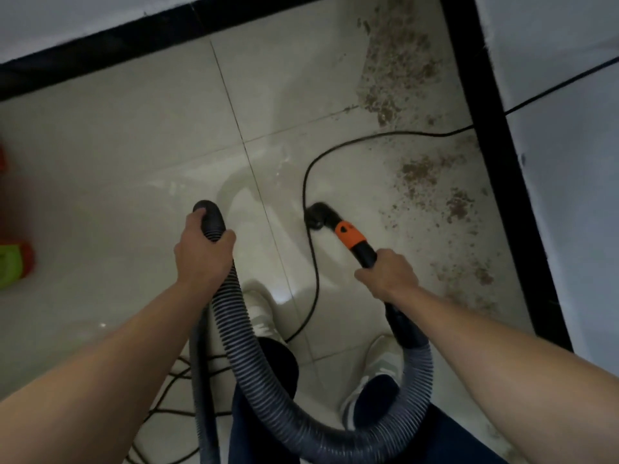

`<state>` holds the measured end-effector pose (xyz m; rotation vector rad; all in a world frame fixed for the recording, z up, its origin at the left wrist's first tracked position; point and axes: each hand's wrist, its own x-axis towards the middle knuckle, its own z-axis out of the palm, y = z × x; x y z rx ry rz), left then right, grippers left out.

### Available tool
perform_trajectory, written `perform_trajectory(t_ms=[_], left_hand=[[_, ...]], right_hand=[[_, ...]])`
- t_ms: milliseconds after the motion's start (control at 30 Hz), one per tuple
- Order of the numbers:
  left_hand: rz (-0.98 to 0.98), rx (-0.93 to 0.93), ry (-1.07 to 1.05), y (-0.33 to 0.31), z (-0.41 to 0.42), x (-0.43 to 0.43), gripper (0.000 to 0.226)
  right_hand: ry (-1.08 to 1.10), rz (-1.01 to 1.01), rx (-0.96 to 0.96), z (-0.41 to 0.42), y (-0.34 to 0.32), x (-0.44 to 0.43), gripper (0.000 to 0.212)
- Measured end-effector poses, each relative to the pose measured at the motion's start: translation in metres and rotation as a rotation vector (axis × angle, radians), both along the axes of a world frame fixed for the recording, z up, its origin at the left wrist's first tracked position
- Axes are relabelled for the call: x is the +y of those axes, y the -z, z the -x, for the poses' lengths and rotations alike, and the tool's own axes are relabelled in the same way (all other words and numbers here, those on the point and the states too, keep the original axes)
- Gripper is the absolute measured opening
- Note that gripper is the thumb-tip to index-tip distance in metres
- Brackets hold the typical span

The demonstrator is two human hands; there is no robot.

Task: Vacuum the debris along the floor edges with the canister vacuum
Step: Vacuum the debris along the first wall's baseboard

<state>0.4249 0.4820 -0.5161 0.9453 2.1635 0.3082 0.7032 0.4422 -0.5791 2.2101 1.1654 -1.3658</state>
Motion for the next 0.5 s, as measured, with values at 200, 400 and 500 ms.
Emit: perform_trajectory(t_ms=[200,400,500], left_hand=[[0.004,-0.116,-0.129,-0.002,0.015,0.032,0.061],[0.002,-0.181,-0.288,0.013,0.056,0.064,0.065],[0.042,-0.191,-0.282,0.017,0.067,0.068,0.067]], right_hand=[[0.150,-0.200,-0.074,-0.001,-0.008,0.075,0.030],[0.393,-0.202,-0.112,-0.014,0.006,0.160,0.036],[0.415,-0.143,-0.064,0.003,0.008,0.138,0.034]])
